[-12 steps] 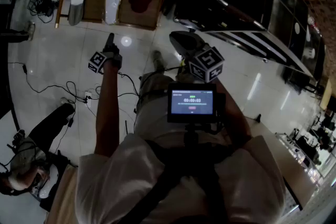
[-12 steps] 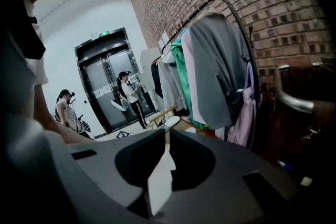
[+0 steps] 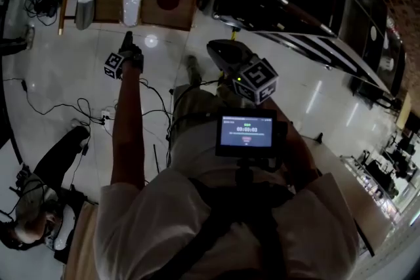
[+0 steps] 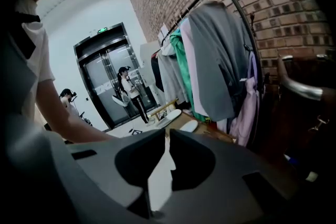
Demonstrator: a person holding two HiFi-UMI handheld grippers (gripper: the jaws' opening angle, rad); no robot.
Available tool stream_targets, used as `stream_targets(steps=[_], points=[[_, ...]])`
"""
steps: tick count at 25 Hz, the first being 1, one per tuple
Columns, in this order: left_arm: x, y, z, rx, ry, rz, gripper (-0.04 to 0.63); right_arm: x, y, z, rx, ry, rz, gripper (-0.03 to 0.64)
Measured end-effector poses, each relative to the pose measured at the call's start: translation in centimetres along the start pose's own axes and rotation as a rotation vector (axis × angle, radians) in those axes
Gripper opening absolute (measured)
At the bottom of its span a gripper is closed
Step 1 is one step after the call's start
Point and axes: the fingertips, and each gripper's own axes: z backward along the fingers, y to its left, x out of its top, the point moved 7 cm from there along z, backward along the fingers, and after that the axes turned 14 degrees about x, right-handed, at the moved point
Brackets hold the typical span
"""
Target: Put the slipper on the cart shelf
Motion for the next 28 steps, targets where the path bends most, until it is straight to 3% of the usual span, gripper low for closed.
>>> stream_targets(steps=[10,16,28], points=[[2.2,2.7,-3.4,0.065,-0.053,0.108,0.23,-1.9,-0.1,-0.4,-0.006,0.053,-0.035,0.043],[2.2,3.5,-5.5,0.074,-0.04,0.128,0.249,-3.6,-0.8,-0.8,-0.008,0.034,-0.052,0.043],[2.5,4.5,-7.6,0.073,-0.059,0.177,0.249,-4.9,-0.6,-1.3,-0.02,0.105,-0.09,0.043]])
